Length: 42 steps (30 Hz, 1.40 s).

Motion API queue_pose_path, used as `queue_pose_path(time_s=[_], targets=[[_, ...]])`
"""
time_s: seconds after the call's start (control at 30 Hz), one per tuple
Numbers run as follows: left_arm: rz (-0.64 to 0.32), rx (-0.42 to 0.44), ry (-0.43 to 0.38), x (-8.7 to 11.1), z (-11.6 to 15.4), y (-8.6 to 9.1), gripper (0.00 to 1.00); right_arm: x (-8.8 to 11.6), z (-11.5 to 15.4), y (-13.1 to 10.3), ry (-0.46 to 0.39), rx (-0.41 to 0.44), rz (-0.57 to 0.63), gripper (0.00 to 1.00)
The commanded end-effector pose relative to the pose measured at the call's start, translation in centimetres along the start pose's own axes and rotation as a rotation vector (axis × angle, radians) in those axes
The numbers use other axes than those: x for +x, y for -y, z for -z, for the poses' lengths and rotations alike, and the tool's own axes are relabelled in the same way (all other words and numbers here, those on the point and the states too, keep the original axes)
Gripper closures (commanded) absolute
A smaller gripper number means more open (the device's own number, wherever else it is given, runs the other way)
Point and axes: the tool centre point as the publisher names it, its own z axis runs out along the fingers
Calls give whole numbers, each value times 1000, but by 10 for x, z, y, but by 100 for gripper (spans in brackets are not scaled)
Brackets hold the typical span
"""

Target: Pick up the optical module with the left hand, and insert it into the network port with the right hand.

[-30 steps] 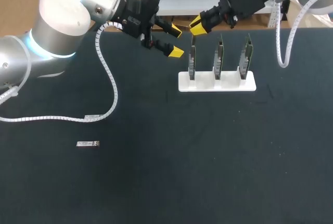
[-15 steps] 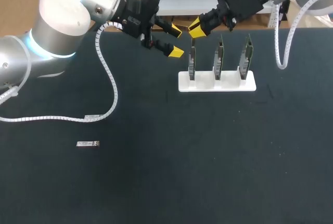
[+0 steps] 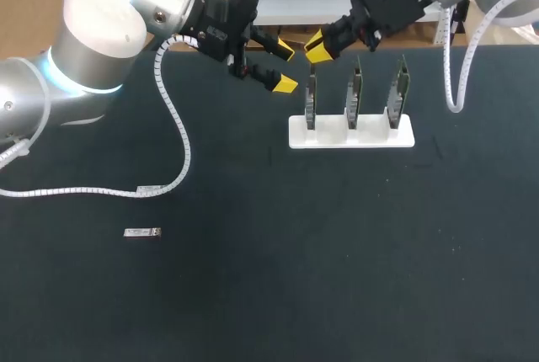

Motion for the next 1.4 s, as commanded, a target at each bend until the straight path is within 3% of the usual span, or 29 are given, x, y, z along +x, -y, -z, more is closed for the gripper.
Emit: queue_pose_path(time_s=[0.03, 0.6, 0.63, 0.67, 1.1, 1.4], targets=[[1, 2, -5, -1, 0, -1, 0, 0, -1, 1, -2, -7, 4, 100], [1, 2, -5, -1, 0, -1, 0, 7, -5, -1, -15, -23, 1, 100], [1, 2, -5, -1, 0, -1, 0, 7, -5, -1, -8, -36, -4, 65], [1, 2, -5, -1, 0, -1, 0, 7, -5, 0, -8, -35, 0, 0], [1, 2, -5, -1, 0, -1, 0, 5, 13, 4, 33, 19, -51, 0], [1, 2, -5, -1, 0, -1, 0, 5, 37, -2, 151, -71, -86, 0]])
